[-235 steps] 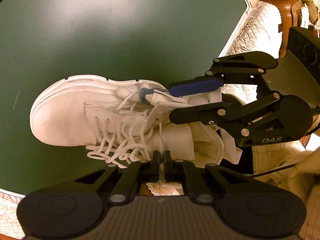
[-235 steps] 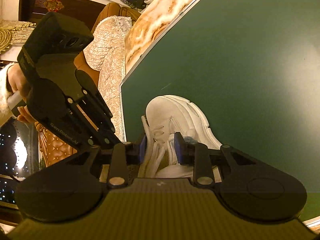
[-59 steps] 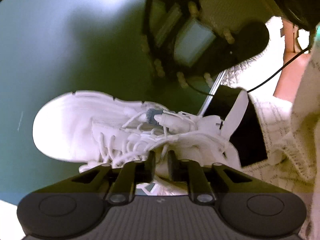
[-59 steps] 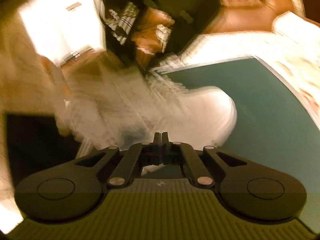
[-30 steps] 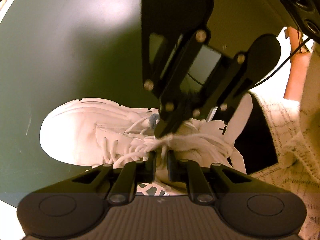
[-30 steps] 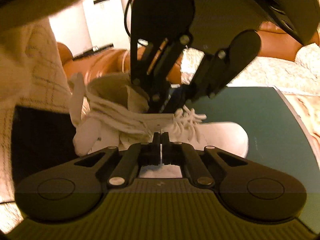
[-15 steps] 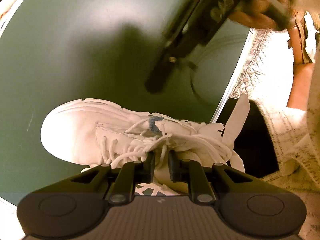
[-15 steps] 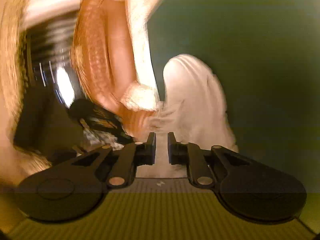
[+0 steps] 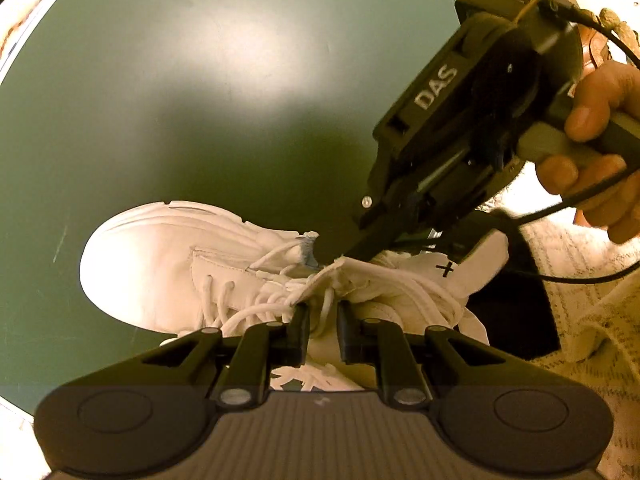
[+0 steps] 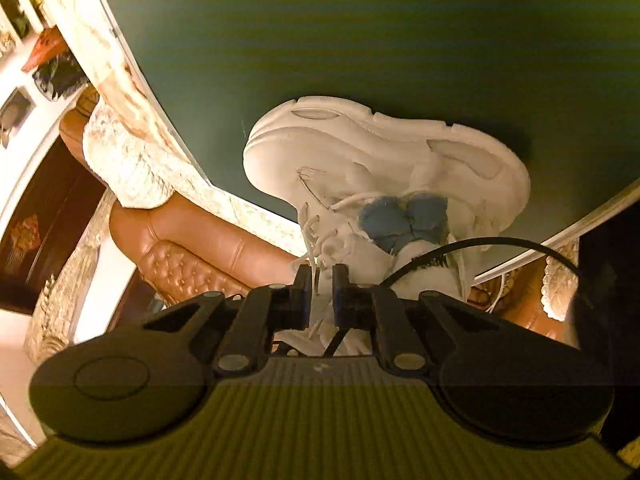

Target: Lace up shoes with both hands

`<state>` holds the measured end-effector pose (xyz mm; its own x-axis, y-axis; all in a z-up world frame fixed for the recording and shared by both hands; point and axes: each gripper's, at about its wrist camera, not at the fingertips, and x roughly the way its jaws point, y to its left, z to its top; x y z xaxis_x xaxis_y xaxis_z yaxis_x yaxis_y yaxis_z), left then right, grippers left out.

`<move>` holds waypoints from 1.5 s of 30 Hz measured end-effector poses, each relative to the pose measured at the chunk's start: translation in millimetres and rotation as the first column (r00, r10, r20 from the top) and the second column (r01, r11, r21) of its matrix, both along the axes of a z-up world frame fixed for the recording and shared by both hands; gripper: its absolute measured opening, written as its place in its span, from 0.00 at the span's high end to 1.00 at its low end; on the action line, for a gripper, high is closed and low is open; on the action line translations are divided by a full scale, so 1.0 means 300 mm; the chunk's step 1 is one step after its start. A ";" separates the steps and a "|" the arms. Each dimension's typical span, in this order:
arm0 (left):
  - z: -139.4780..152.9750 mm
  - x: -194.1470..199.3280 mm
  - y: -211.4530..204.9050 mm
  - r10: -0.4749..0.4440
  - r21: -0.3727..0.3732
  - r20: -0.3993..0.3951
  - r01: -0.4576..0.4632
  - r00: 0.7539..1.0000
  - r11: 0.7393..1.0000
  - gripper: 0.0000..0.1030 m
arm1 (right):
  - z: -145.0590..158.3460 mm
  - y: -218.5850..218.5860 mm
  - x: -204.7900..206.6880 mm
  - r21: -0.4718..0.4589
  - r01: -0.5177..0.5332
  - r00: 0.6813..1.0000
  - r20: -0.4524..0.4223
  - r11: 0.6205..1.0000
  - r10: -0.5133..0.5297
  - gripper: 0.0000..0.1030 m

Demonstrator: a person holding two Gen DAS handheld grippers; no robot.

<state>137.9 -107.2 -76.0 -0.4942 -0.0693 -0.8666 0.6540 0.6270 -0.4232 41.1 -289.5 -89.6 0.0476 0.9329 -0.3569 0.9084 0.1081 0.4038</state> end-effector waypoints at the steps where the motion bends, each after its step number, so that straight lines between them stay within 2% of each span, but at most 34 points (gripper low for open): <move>1: 0.000 -0.002 -0.001 -0.002 -0.003 0.003 0.002 1.000 1.000 0.83 | -0.003 0.015 -0.005 -0.004 0.014 1.000 -0.002 1.000 -0.014 0.88; 4: 0.001 -0.009 -0.002 -0.013 -0.006 0.012 0.013 1.000 1.000 0.83 | -0.005 0.079 -0.012 -0.020 0.010 0.999 0.052 1.000 -0.009 0.88; 7: 0.002 -0.008 0.007 0.000 -0.004 0.005 0.000 1.000 1.000 0.83 | 0.011 0.088 -0.015 -0.050 -0.014 0.989 0.146 0.999 0.021 0.97; 9: 0.002 -0.011 0.013 0.011 0.000 0.002 -0.011 1.000 1.000 0.83 | 0.043 0.089 -0.002 -0.094 -0.062 0.963 0.257 0.994 0.085 0.98; 10: 0.002 -0.014 0.014 0.013 0.001 0.002 -0.013 1.000 1.000 0.83 | 0.070 0.087 0.010 -0.129 -0.098 0.938 0.320 0.987 0.135 0.98; 11: 0.003 -0.019 0.014 0.011 0.001 0.006 -0.011 1.000 1.000 0.83 | 0.118 0.106 0.030 -0.211 -0.169 0.868 0.431 0.963 0.247 0.98; 12: 0.005 -0.025 0.013 0.007 0.000 0.011 -0.007 1.000 1.000 0.83 | 0.175 0.137 0.053 -0.321 -0.239 0.748 0.540 0.916 0.385 0.98; 13: 0.009 -0.032 0.009 -0.008 -0.004 0.022 0.008 1.000 1.000 0.83 | 0.231 0.168 0.077 -0.437 -0.283 0.597 0.616 0.854 0.514 0.98; 14: 0.016 -0.039 0.003 -0.024 -0.013 0.041 0.025 0.999 1.000 0.83 | 0.274 0.203 0.080 -0.546 -0.306 0.423 0.656 0.780 0.625 0.98; 15: 0.017 -0.044 0.000 -0.035 -0.019 0.055 0.036 0.998 0.999 0.83 | 0.309 0.241 0.071 -0.648 -0.306 0.235 0.659 0.698 0.715 0.98; 16: 0.019 -0.049 -0.003 -0.046 -0.024 0.065 0.047 0.997 0.999 0.83 | 0.345 0.278 0.063 -0.741 -0.280 0.039 0.626 0.610 0.779 0.98; 17: 0.023 -0.053 -0.006 -0.054 -0.033 0.076 0.056 0.996 0.998 0.83 | 0.350 0.291 0.060 -0.793 -0.258 -0.073 0.585 0.552 0.808 0.98; 19: 0.034 -0.055 -0.008 -0.049 -0.065 0.097 0.056 0.994 0.996 0.82 | 0.331 0.292 0.059 -0.857 -0.226 -0.207 0.507 0.464 0.836 0.98; 20: 0.039 -0.055 -0.010 -0.049 -0.076 0.101 0.057 0.994 0.995 0.81 | 0.312 0.275 0.076 -0.887 -0.199 -0.244 0.456 0.416 0.856 0.98; 21: 0.037 -0.059 -0.011 -0.059 -0.074 0.104 0.066 0.993 0.995 0.78 | 0.288 0.250 0.101 -0.916 -0.167 -0.264 0.398 0.365 0.879 0.98; 23: 0.032 -0.068 -0.010 -0.080 -0.066 0.108 0.088 0.991 0.994 0.77 | 0.241 0.200 0.152 -0.961 -0.100 -0.298 0.277 0.259 0.913 0.98; 25: 0.034 -0.069 -0.003 -0.072 -0.067 0.108 0.080 0.992 0.995 0.78 | 0.193 0.150 0.203 -0.988 -0.029 -0.323 0.151 0.150 0.934 0.98; 26: 0.035 -0.069 0.006 -0.062 -0.065 0.107 0.069 0.992 0.996 0.78 | 0.168 0.110 0.244 -0.997 0.018 -0.316 0.067 0.077 0.946 0.98; 27: 0.037 -0.070 0.015 -0.050 -0.063 0.107 0.057 0.993 0.996 0.77 | 0.141 0.070 0.296 -0.997 0.071 -0.296 -0.025 -0.004 0.955 0.98; 28: 0.042 -0.072 0.026 -0.036 -0.065 0.111 0.044 0.993 0.997 0.77 | 0.125 0.022 0.353 -0.992 0.103 -0.254 -0.090 -0.065 0.963 0.98; 29: 0.047 -0.075 0.036 -0.023 -0.067 0.116 0.031 0.993 0.997 0.77 | 0.119 -0.026 0.401 -0.986 0.125 -0.212 -0.133 -0.108 0.968 0.98; 30: 0.052 -0.078 0.045 -0.009 -0.072 0.122 0.018 0.992 0.997 0.77 | 0.117 -0.073 0.445 -0.978 0.146 -0.174 -0.172 -0.147 0.970 0.97; 31: 0.057 -0.081 0.050 0.001 -0.081 0.133 0.010 0.991 0.997 0.77 | 0.115 -0.088 0.468 -0.972 0.161 -0.166 -0.196 -0.169 0.967 0.96; 33: 0.063 -0.076 0.035 0.009 -0.089 0.149 0.005 0.989 0.996 0.77 | 0.113 -0.074 0.486 -0.964 0.183 -0.180 -0.225 -0.192 0.957 0.96; 34: 0.063 -0.078 0.031 0.005 -0.082 0.153 0.008 0.988 0.997 0.77 | 0.112 -0.051 0.486 -0.965 0.180 -0.190 -0.225 -0.191 0.956 0.95; 35: 0.062 -0.073 0.035 0.007 -0.076 0.153 0.005 0.988 0.997 0.77 | 0.110 -0.025 0.489 -0.975 0.153 -0.191 -0.190 -0.162 0.963 0.92; 36: 0.072 -0.066 0.044 0.021 -0.073 0.147 -0.011 0.989 0.997 0.77 | 0.118 -0.017 0.491 -0.986 0.122 -0.178 -0.130 -0.109 0.975 0.89; 37: 0.076 -0.057 0.062 0.051 -0.072 0.134 -0.042 0.990 0.997 0.77 | 0.129 -0.018 0.495 -0.993 0.105 -0.137 -0.073 -0.058 0.988 0.81; 38: 0.085 -0.046 0.089 0.090 -0.080 0.118 -0.081 0.989 0.994 0.77 | 0.139 -0.017 0.499 -0.995 0.096 -0.085 -0.019 -0.011 0.996 0.71; 39: 0.102 -0.039 0.113 0.131 -0.103 0.105 -0.120 0.986 0.987 0.73 | 0.146 -0.024 0.503 -0.995 0.092 -0.021 0.029 0.031 0.999 0.68; 40: 0.123 -0.026 0.141 0.183 -0.137 0.085 -0.170 0.979 0.976 0.54 | 0.152 -0.034 0.506 -0.993 0.092 0.048 0.074 0.070 0.996 0.66; 42: 0.182 -0.010 0.206 0.275 -0.223 0.046 -0.259 0.960 0.940 0.33 | 0.154 -0.058 0.506 -0.988 0.074 0.172 0.148 0.137 0.974 0.66; 43: 0.204 -0.006 0.230 0.307 -0.256 0.031 -0.290 0.951 0.922 0.29 | 0.157 -0.076 0.498 -0.982 0.060 0.231 0.190 0.181 0.954 0.66; 45: 0.224 0.001 0.284 0.392 -0.274 0.026 -0.371 0.919 0.887 0.29 | 0.159 -0.118 0.472 -0.959 0.025 0.348 0.273 0.282 0.897 0.66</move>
